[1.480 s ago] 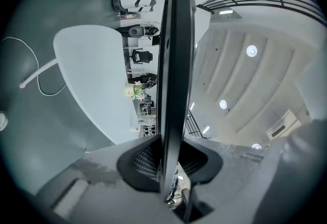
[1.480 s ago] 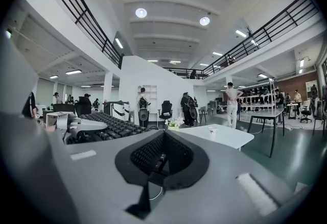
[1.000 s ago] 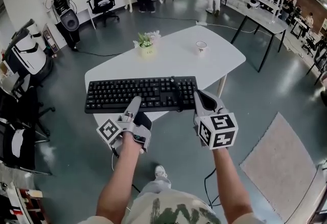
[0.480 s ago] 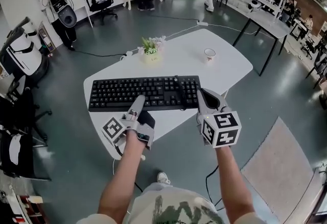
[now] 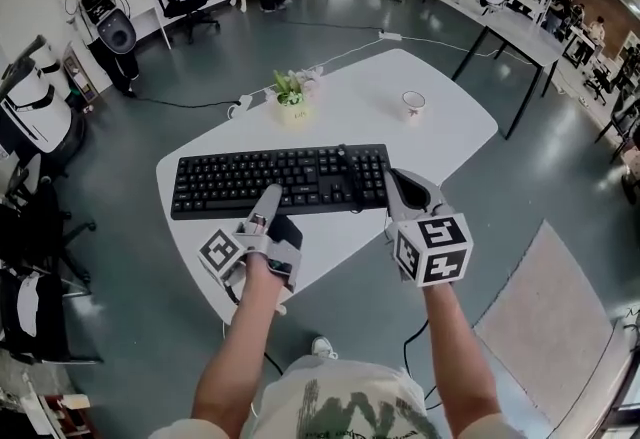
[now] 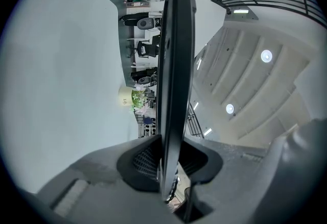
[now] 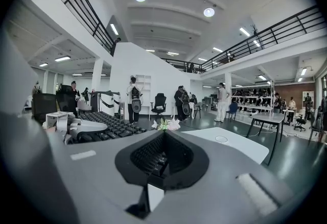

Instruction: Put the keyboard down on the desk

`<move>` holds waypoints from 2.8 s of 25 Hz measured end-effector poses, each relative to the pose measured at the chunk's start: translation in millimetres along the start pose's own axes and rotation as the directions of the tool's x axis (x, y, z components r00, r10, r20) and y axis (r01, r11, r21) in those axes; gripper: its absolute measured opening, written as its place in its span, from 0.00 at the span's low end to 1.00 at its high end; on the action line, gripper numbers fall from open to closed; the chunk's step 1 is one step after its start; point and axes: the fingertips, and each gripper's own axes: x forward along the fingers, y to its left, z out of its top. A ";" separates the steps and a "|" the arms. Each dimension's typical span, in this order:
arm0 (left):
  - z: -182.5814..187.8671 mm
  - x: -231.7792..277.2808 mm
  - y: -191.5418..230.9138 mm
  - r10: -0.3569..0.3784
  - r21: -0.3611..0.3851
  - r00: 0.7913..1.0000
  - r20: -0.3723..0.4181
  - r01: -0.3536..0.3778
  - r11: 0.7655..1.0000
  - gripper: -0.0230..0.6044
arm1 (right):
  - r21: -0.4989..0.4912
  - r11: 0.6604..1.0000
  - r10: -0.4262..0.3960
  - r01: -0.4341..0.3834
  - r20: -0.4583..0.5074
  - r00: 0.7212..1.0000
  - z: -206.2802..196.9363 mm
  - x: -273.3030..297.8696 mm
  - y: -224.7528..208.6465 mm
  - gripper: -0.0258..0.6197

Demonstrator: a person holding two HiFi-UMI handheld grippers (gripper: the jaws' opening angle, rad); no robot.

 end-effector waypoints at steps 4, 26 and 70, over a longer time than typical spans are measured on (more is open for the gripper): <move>4.1 5.8 6.0 -0.004 -0.009 1.000 -0.002 0.004 1.000 0.18 | -0.001 1.000 -0.006 0.006 -0.006 1.000 -2.4 6.3 -0.6 0.04; -16.3 86.3 23.4 0.019 0.049 0.995 0.101 -0.024 0.999 0.18 | -0.005 0.988 0.152 -0.152 0.018 0.988 10.3 88.0 -79.8 0.04; 0.7 146.9 79.8 0.051 -0.007 0.872 0.487 -0.055 0.998 0.18 | -0.020 0.857 0.514 -0.514 -0.029 0.858 22.3 226.6 -111.2 0.04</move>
